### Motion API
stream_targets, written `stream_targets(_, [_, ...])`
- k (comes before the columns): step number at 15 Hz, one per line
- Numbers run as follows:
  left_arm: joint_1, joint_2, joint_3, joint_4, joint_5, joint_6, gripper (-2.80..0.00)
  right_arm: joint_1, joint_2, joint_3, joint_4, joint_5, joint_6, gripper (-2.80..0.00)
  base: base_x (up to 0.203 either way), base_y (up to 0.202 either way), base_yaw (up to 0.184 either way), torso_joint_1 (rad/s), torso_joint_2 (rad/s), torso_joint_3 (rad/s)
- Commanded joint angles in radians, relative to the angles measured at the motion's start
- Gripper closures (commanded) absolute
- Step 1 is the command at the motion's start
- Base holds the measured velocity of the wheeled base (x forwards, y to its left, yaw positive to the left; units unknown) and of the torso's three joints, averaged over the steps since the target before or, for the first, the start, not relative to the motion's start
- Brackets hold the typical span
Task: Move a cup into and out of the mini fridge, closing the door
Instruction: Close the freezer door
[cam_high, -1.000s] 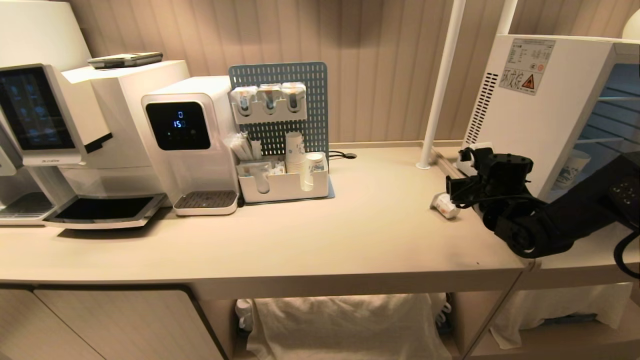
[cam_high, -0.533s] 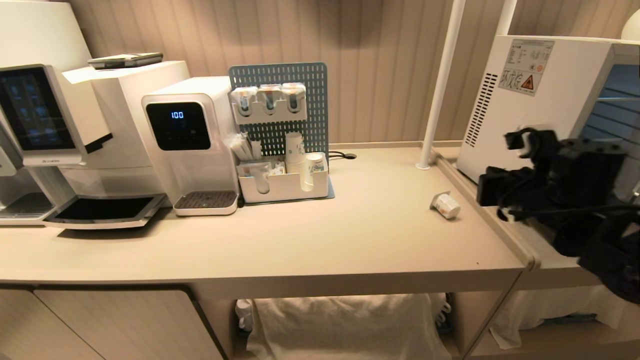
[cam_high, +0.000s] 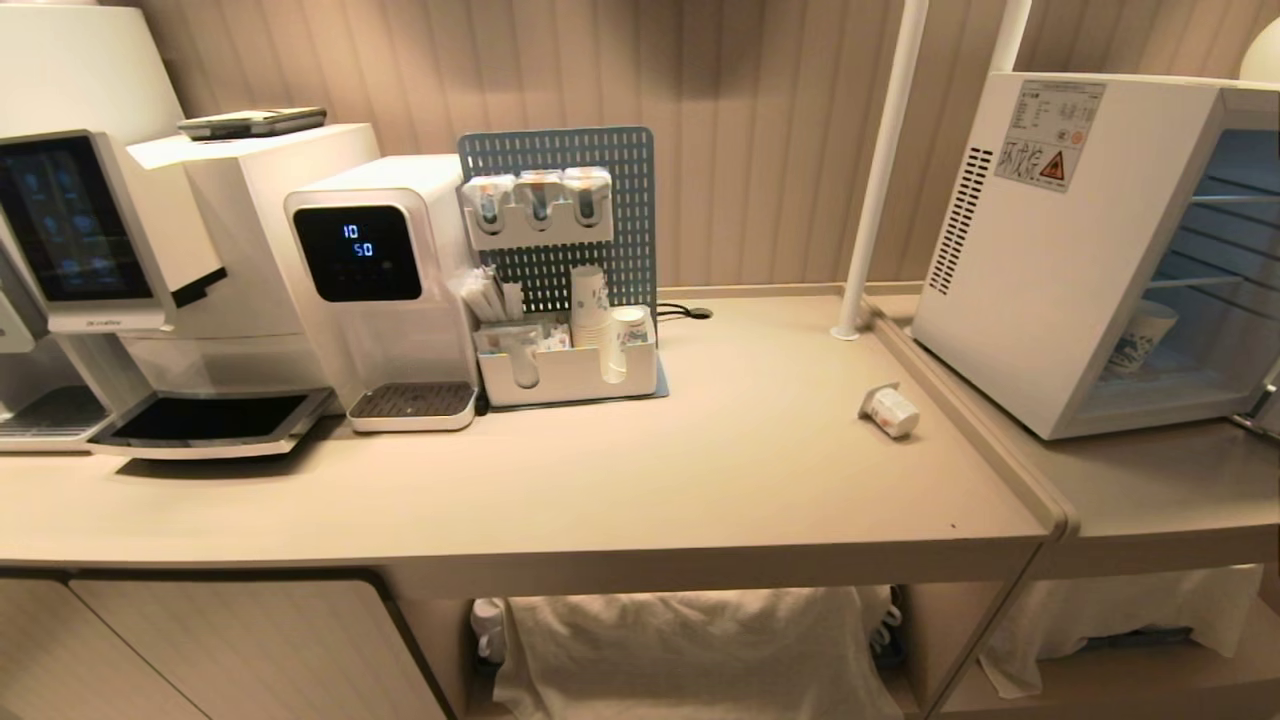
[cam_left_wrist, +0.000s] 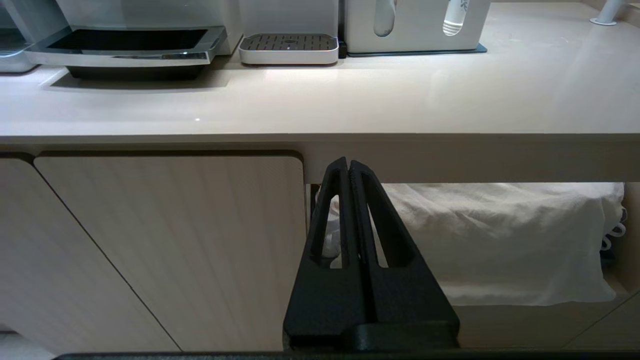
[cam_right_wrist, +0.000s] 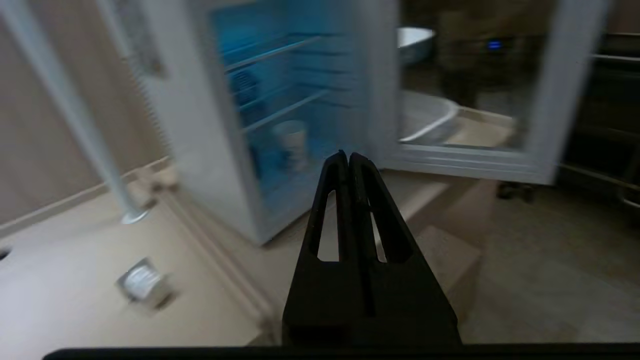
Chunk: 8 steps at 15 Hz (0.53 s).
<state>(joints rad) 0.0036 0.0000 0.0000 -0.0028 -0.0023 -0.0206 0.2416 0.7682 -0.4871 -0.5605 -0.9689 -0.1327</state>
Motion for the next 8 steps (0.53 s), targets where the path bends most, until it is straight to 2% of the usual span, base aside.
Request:
stream_targets(1, [-0.001,0.002,0.0,0.0,-0.001,-0.001,0.0,-0.072,-0.353,0.061,0.096,-0.016,-0.004,0.0,0.0,0.0,0.0,0.0,0.0,0.0])
stream_targets(3, [-0.001,0.002,0.0,0.0,-0.001,0.0,0.0,-0.115,-0.479,0.176,0.121,-0.012,0.02,0.0,0.0,0.0,0.0,0.0,0.0,0.0])
stream_targets(4, [-0.001,0.002,0.0,0.0,-0.001,-0.001,0.0,-0.131,-0.494,0.276,0.107,0.045,0.031,0.0,0.0,0.0,0.0,0.0,0.0,0.0])
stream_targets(6, [0.001,0.002,0.0,0.0,0.001,0.001,0.0,-0.151,-0.486,0.424,0.041,0.271,0.05,0.0,0.0,0.0,0.0,0.0,0.0,0.0])
stream_targets(7, [-0.001,0.002,0.0,0.0,-0.001,0.001,0.0,-0.157,-0.483,0.473,-0.006,0.32,0.064,0.0,0.0,0.0,0.0,0.0,0.0,0.0])
stream_targets(8, [-0.001,0.002,0.0,0.0,-0.001,0.001,0.0,-0.159,-0.482,0.485,-0.029,0.332,0.07,0.0,0.0,0.0,0.0,0.0,0.0,0.0])
